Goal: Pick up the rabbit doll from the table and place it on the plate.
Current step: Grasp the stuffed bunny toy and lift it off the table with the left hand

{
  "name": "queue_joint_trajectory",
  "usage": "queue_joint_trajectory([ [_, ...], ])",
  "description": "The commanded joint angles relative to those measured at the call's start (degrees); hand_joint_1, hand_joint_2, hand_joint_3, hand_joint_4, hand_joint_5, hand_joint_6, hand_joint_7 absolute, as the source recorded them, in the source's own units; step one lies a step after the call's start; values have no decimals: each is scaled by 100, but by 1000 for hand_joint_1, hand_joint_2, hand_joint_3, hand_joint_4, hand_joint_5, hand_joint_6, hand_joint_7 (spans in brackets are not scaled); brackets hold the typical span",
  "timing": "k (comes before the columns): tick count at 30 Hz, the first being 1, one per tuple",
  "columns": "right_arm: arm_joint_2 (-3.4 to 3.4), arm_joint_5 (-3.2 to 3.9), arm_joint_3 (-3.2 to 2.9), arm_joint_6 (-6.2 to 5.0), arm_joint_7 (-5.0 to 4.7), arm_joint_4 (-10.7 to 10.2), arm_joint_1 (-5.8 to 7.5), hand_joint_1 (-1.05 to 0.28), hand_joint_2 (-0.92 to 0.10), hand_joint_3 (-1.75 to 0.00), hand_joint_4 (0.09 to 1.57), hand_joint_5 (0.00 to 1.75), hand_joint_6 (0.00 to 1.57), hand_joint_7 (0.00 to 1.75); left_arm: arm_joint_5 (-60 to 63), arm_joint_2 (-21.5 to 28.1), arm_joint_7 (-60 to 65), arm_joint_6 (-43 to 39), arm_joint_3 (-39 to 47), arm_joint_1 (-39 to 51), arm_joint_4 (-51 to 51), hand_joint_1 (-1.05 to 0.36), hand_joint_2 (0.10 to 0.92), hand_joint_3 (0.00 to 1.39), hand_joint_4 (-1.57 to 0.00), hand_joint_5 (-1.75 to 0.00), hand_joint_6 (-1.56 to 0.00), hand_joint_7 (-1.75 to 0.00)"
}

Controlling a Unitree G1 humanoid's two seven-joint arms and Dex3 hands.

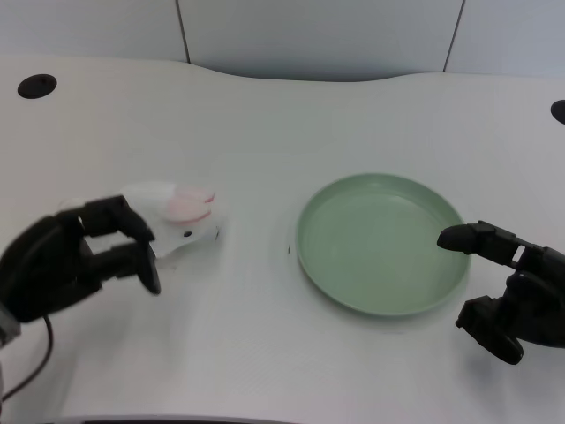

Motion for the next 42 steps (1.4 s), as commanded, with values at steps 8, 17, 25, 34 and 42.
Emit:
queue_joint_trajectory([
  [8, -54, -4, -19, 86, -8, 9, -7, -681, -921, -73, 980, 1746, 936, 1182, 1553, 517, 1674, -3689, -694, -693, 125, -737, 921, 132, -277, -199, -408, -5],
  [17, -32, 6, -56, -60, 5, 10, 19, -690, -921, -98, 975, 1744, 924, 1219, 5154, 988, 6739, -3629, -2302, -1703, 1133, -848, 921, 119, -168, -79, -265, -4],
  [25, -25, 19, -83, -69, 3, 23, 18, -689, -921, -89, 954, 1745, 915, 1201, 6117, 713, 8569, -2880, -3367, -2328, 2083, -971, 921, 166, -143, -40, -196, 0],
  [34, 5, 25, -78, -32, -13, -18, 20, -691, -921, -96, 973, 1746, 913, 1209, 6416, 296, 8495, -1534, -4299, -2639, 2750, -1047, 921, 232, -83, -11, -95, 0],
  [42, -18, 18, -66, 85, -88, -38, 27, -685, -921, -43, 973, 1724, 950, 1118, 6457, 147, 7658, -627, -4698, -2640, 2936, -1048, 921, 311, -239, -82, -152, -27],
])
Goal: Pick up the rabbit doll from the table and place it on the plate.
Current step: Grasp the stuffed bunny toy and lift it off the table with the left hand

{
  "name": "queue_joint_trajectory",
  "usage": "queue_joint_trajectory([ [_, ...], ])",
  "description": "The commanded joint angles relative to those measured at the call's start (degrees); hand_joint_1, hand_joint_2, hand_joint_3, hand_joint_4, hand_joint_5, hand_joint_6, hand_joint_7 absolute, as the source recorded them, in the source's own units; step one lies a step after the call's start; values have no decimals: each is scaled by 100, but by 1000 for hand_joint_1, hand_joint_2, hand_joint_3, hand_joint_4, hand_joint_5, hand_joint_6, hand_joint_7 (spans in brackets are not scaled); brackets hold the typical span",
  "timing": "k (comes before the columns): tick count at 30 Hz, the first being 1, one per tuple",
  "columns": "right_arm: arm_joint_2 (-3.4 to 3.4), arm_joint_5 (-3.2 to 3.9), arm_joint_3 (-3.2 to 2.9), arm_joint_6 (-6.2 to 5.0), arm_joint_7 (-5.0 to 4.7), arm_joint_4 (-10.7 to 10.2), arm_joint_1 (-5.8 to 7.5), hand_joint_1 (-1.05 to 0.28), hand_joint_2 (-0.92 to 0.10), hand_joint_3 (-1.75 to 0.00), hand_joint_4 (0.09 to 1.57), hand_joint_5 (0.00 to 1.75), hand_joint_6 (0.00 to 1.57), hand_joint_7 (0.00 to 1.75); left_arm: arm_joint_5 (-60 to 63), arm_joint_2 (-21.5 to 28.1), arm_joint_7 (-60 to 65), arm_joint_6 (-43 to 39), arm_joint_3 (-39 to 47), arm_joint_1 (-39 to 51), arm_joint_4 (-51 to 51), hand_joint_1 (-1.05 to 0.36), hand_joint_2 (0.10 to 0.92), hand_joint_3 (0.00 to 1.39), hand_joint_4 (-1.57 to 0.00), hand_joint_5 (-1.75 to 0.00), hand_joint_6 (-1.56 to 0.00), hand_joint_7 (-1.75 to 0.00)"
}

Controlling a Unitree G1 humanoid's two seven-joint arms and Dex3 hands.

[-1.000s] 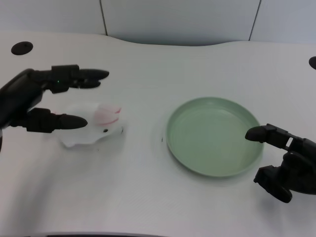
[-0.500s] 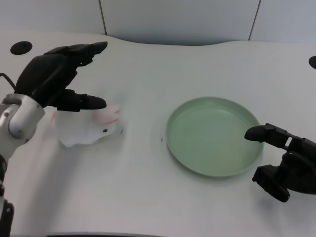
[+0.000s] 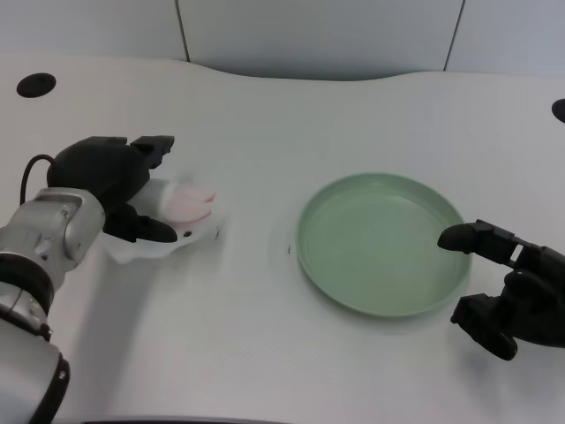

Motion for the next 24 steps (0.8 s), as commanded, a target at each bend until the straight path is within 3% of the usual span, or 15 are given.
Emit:
queue_joint_trajectory([
  [1, -67, 27, -21, 29, -20, -24, 29, -686, -921, -45, 973, 1719, 951, 1113, -113, -1, -292, 123, -3, -30, 61, -1048, 921, 319, -261, -90, -160, -29],
  [6, -58, 34, -28, 2, 7, -16, 15, -702, -921, -71, 985, 1711, 953, 1105, -229, -63, -406, 237, 12, 52, 59, -1019, 921, 276, -523, -117, -345, -40],
  [9, -61, 14, -14, -51, -36, -35, 25, -704, -921, -89, 1003, 1676, 964, 1121, -280, -62, -430, 254, 23, 101, 65, -1003, 921, 269, -576, -117, -406, -49],
  [12, -62, 11, -11, -62, -46, -39, 28, -706, -921, -91, 1009, 1668, 964, 1128, -304, -61, -438, 256, 23, 108, 64, -996, 921, 265, -585, -111, -418, -45],
  [17, -61, 38, -26, 70, -45, -31, 32, -689, -921, -55, 983, 1690, 944, 1124, -325, -249, -344, 323, 41, 205, 86, -1010, 921, 363, -404, -10, -313, -2],
  [24, -53, 31, -22, 38, -89, -69, 43, -712, -921, -46, 986, 1683, 946, 1122, -307, -441, -232, 336, 1, 236, 97, -977, 921, 368, -475, -42, -359, -23],
])
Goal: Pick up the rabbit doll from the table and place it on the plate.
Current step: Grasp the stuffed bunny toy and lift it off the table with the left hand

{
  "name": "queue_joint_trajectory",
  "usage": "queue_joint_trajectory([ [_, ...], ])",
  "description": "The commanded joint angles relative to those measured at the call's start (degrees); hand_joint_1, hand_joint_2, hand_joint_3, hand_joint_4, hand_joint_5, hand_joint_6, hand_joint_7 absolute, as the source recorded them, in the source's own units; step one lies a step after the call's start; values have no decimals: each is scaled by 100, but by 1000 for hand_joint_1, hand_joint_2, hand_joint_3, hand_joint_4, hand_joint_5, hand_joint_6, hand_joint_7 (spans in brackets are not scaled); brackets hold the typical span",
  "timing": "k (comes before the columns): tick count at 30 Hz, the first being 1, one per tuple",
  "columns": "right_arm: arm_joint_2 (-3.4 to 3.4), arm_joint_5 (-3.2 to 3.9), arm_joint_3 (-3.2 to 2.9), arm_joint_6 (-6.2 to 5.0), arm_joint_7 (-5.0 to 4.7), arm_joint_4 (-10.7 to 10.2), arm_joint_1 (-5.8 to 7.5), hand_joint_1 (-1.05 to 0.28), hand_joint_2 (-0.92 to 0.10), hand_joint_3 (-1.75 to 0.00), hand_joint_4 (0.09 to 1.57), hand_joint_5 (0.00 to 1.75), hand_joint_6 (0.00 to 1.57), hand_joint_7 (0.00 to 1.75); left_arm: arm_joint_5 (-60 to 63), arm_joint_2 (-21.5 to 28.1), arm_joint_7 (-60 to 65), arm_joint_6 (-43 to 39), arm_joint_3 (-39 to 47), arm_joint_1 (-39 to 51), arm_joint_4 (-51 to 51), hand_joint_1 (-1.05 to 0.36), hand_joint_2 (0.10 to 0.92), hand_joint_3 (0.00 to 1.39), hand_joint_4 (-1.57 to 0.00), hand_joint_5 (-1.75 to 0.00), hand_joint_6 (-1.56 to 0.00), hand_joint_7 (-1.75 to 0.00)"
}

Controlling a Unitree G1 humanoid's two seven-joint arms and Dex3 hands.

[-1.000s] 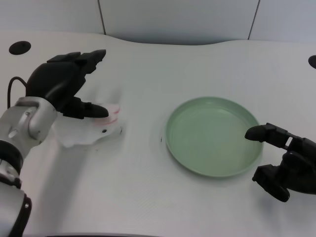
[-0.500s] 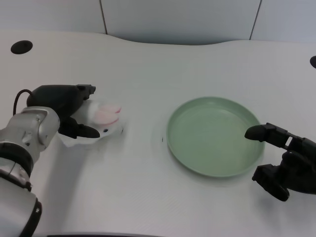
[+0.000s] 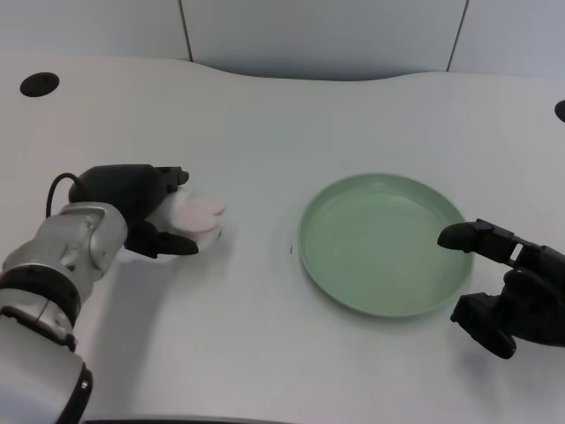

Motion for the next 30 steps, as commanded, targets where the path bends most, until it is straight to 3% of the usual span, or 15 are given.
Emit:
queue_joint_trajectory([
  [1, -53, 30, -22, -18, -32, -32, 43, -713, -921, -46, 986, 1684, 945, 1123, -4, -23, 61, 24, -40, 112, 80, -976, 921, 366, -478, -43, -362, -23],
  [4, -53, 30, -22, -17, -33, -33, 44, -714, -921, -46, 986, 1686, 945, 1124, -5, -24, 65, 24, -43, 111, 82, -975, 921, 363, -482, -41, -365, -21],
  [7, 15, 76, -42, -93, 46, -73, 64, -689, -921, -74, 977, 1678, 937, 1118, 138, -281, -203, 576, -200, 30, 132, -1036, 921, 314, -254, -7, -209, -3],
  [10, 35, 91, -54, -121, 53, -90, 77, -684, -921, -82, 976, 1676, 936, 1115, 154, -348, -221, 729, -240, 5, 133, -1047, 921, 300, -213, -1, -181, 0],
  [11, 50, 106, -67, -168, 61, -111, 88, -699, -921, -90, 986, 1684, 951, 1133, 307, -366, 35, 772, -387, 5, 133, -819, 901, 173, -645, -201, -581, -136],
  [12, 61, 117, -76, -204, 68, -126, 96, -708, -921, -102, 988, 1692, 953, 1149, 422, -377, 228, 800, -500, 5, 134, -670, 910, 95, -822, -610, -849, -353],
  [13, 67, 125, -80, -228, 73, -134, 100, -714, -921, -110, 989, 1697, 952, 1162, 497, -382, 362, 814, -580, 6, 136, -573, 917, 45, -856, -994, -955, -600],
  [15, 57, 138, -81, -203, 110, -116, 86, -717, -921, -114, 989, 1700, 950, 1173, 577, -353, 478, 811, -680, 8, 143, -524, 920, 20, -870, -1196, -997, -750],
  [17, 37, 152, -75, -163, 159, -95, 67, -700, -921, -121, 986, 1679, 942, 1171, 624, -300, 526, 792, -757, -12, 149, -465, 921, 121, -952, -727, -1021, -338],
  [18, 31, 161, -70, -156, 172, -92, 64, -698, -921, -123, 993, 1663, 943, 1171, 632, -285, 534, 785, -774, -23, 150, -455, 921, 152, -990, -627, -1054, -246],
  [23, 14, 169, -45, -142, 175, -90, 58, -696, -921, -124, 1005, 1642, 944, 1171, 559, -220, 578, 679, -743, -222, 131, -445, 921, 187, -1027, -530, -1093, -145],
  [24, 5, 160, -37, -128, 169, -89, 54, -703, -921, -111, 1002, 1648, 940, 1170, 518, -177, 608, 603, -700, -363, 116, -422, 921, 217, -879, -1036, -1073, -342],
  [25, -1, 154, -31, -118, 165, -89, 51, -705, -921, -106, 1001, 1651, 938, 1169, 491, -148, 629, 549, -670, -458, 107, -414, 921, 223, -794, -1269, -974, -586],
  [27, -8, 130, -12, -108, 104, -96, 50, -703, -921, -100, 998, 1664, 940, 1174, 448, -102, 674, 446, -610, -663, 92, -389, 921, 172, -719, -1502, -839, -901],
  [30, -8, 135, -14, -63, 23, -100, 64, -661, -921, -88, 983, 1672, 930, 1173, 413, -51, 881, 227, -535, -971, 61, -370, 921, 154, -723, -1563, -774, -1001],
])
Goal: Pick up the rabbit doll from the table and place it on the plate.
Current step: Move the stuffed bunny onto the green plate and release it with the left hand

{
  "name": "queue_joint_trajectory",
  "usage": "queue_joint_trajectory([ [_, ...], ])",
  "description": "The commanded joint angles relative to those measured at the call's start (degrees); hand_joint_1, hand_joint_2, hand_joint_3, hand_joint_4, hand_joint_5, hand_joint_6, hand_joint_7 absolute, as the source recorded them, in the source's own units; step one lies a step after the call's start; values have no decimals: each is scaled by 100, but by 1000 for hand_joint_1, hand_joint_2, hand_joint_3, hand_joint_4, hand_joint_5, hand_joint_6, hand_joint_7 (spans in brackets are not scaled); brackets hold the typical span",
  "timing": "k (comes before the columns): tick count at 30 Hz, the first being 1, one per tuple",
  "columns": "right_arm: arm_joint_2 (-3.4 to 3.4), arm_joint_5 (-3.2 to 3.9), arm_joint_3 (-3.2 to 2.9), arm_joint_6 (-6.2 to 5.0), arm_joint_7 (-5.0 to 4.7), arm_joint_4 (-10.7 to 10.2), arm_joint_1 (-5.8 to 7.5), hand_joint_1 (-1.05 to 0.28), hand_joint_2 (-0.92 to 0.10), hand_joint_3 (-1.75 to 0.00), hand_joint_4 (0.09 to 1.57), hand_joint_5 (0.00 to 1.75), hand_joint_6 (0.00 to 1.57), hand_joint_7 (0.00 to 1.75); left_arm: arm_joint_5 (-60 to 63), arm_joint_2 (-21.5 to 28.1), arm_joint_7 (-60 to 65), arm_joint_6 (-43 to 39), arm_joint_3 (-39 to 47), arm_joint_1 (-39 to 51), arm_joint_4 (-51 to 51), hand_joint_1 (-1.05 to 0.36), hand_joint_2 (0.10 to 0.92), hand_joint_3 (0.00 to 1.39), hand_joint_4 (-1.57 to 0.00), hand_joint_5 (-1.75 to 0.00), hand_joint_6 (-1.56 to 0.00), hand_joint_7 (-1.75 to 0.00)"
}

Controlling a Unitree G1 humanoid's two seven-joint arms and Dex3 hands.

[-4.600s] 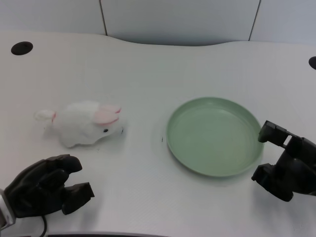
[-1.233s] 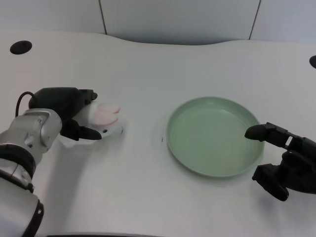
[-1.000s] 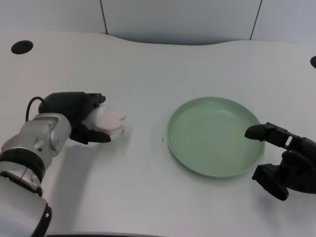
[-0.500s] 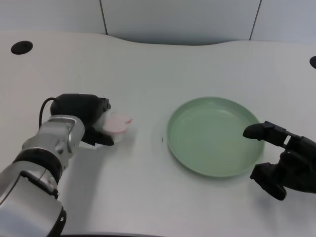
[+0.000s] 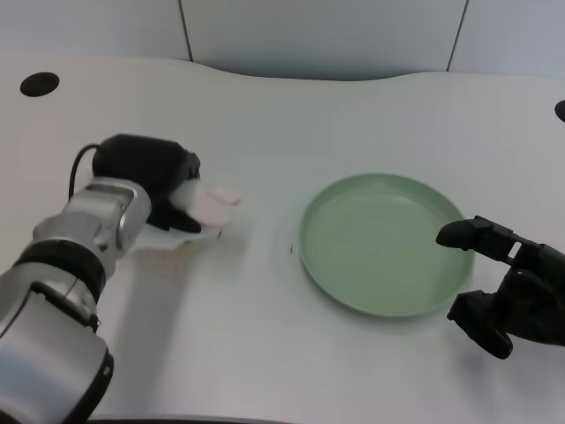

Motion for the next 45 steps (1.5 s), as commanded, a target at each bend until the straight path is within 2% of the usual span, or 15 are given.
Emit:
queue_joint_trajectory([
  [1, -80, 9, -16, 90, -103, -27, 34, -647, -921, -83, 979, 1671, 927, 1171, -88, 136, 303, -231, 91, -420, -12, -366, 921, 157, -731, -1562, -767, -1000],
  [3, -84, 7, -12, 124, -110, -21, 30, -635, -921, -79, 976, 1671, 926, 1169, -116, 143, 365, -348, 102, -584, -20, -364, 921, 160, -740, -1560, -763, -996],
  [4, -87, 4, -8, 142, -108, -14, 24, -614, -921, -84, 972, 1667, 921, 1165, -129, 144, 387, -413, 110, -681, -26, -353, 921, 168, -734, -1651, -693, -1244],
  [6, -91, -15, 4, 79, -115, -16, 30, -638, -921, -89, 964, 1663, 914, 1159, -185, 111, 415, -566, 160, -919, -46, -356, 921, 184, -734, -1726, -611, -1508],
  [11, -77, -7, 1, 49, -68, -6, 19, -702, -921, -85, 966, 1660, 915, 1152, -460, -158, 387, -845, 403, -1246, -87, -336, 921, 192, -781, -1746, -548, -1726],
  [13, -69, -4, 2, 60, -73, -8, 11, -691, -921, -94, 979, 1662, 924, 1159, -598, -345, 327, -970, 508, -1328, -110, -363, 921, 244, -767, -1746, -550, -1722],
  [23, -39, -6, 11, 62, -168, -55, 42, -679, -921, -74, 992, 1658, 923, 1167, -626, -1004, 429, -1456, 474, -1265, -131, -368, 921, 214, -813, -1746, -574, -1746],
  [26, -8, 15, 4, 55, -150, -73, 65, -661, -921, -73, 981, 1658, 923, 1176, -521, -1435, 351, -1539, 283, -1076, -122, -415, 921, 245, -863, -1746, -617, -1746],
  [30, 19, 16, 8, 27, -137, -100, 70, -643, -921, -79, 972, 1698, 912, 1217, -430, -1622, 389, -1567, 93, -913, -109, -440, 921, 276, -872, -1746, -638, -1746],
  [33, 37, 11, 20, 67, -134, -104, 53, -624, -921, -75, 967, 1716, 902, 1244, -368, -1736, 406, -1578, -30, -743, -99, -428, 921, 259, -917, -1746, -656, -1746],
  [37, 55, -6, 40, -5, -132, -116, 52, -630, -921, -89, 986, 1724, 918, 1284, -469, -1842, 105, -1548, -1, -527, -76, -449, 921, 286, -891, -1746, -641, -1728],
  [39, 64, -22, 63, -59, -112, -122, 46, -657, -921, -95, 994, 1728, 921, 1305, -416, -1881, 26, -1510, -66, -428, -68, -473, 921, 312, -877, -1746, -657, -1656],
  [42, 77, -8, 83, -79, -49, -142, 42, -668, -921, -93, 1004, 1740, 933, 1324, -313, -1909, -50, -1411, -190, -340, -58, -490, 921, 341, -853, -1674, -734, -1400],
  [43, 82, 1, 85, -77, -26, -149, 45, -681, -921, -84, 1008, 1744, 937, 1333, -297, -1910, -57, -1386, -216, -313, -56, -484, 921, 325, -873, -1567, -784, -1242],
  [45, 91, 12, 84, -97, -16, -187, 68, -686, -921, -76, 1012, 1746, 943, 1344, -285, -1883, 19, -1363, -247, -266, -58, -504, 921, 330, -880, -1508, -815, -1139],
])
